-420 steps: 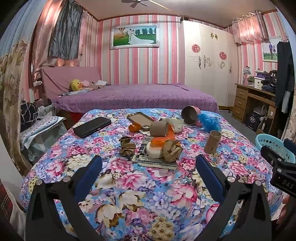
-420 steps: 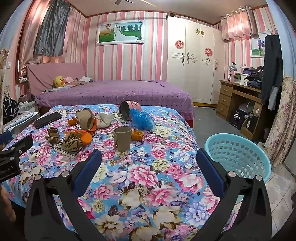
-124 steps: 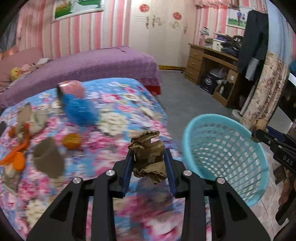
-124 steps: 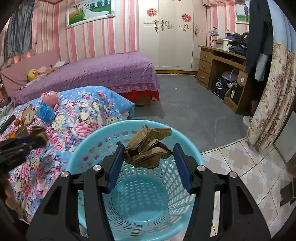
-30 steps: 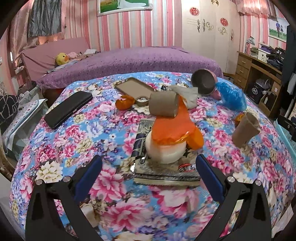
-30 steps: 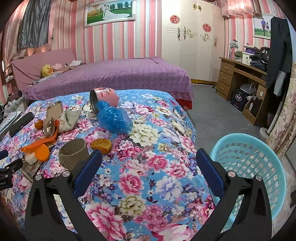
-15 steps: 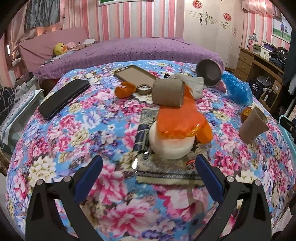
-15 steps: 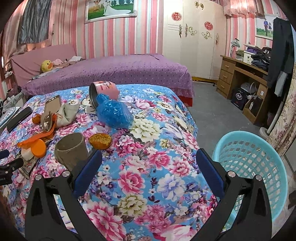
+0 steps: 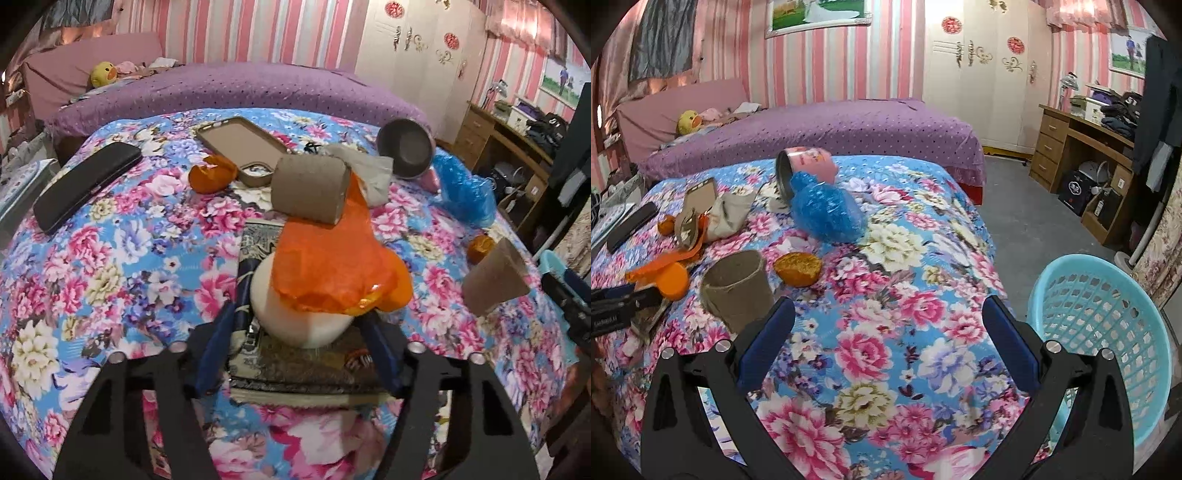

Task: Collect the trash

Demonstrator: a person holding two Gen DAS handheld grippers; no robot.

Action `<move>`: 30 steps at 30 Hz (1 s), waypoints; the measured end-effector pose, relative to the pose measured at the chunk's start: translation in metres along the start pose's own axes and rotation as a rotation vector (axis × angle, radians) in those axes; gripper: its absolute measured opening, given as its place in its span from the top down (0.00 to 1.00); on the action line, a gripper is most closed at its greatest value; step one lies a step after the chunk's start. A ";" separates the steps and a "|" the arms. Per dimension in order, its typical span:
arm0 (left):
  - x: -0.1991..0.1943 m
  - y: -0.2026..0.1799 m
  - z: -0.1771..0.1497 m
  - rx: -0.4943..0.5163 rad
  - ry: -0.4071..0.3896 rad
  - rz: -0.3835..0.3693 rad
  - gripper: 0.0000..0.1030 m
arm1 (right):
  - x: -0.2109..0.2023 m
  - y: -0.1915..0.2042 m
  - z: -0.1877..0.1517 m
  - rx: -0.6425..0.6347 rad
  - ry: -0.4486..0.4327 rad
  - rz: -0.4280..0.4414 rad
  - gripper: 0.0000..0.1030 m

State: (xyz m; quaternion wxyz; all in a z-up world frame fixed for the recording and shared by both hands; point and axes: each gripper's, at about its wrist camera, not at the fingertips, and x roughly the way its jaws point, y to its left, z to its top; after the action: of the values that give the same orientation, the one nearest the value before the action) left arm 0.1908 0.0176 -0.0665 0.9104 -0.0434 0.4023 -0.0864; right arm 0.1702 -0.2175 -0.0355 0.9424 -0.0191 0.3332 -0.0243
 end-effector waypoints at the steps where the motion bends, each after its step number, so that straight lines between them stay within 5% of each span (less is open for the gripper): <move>1: -0.002 0.000 0.000 0.000 -0.006 -0.015 0.44 | 0.000 0.003 0.000 -0.013 0.001 0.002 0.04; 5: -0.014 0.002 -0.003 0.015 -0.026 -0.013 0.57 | -0.002 0.014 0.000 -0.036 0.001 0.031 0.04; 7: -0.021 0.004 -0.005 0.037 -0.036 0.019 0.78 | -0.002 0.018 0.000 -0.046 0.006 0.047 0.04; 11: -0.025 0.018 -0.009 0.014 -0.017 0.013 0.78 | -0.001 0.028 -0.002 -0.079 0.011 0.058 0.04; 15: -0.019 0.025 -0.008 -0.029 0.000 0.017 0.71 | 0.000 0.033 -0.003 -0.105 0.010 0.052 0.04; 18: -0.019 0.019 -0.006 -0.014 -0.021 0.040 0.34 | 0.001 0.032 -0.004 -0.104 0.011 0.052 0.04; 30: 0.007 -0.004 0.012 -0.007 -0.014 0.038 0.31 | 0.005 0.020 -0.002 -0.053 0.024 0.072 0.04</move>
State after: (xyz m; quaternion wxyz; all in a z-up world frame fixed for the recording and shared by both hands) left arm 0.2036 0.0122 -0.0631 0.9144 -0.0395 0.3972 -0.0671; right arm 0.1735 -0.1978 -0.0418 0.9377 -0.0318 0.3454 0.0186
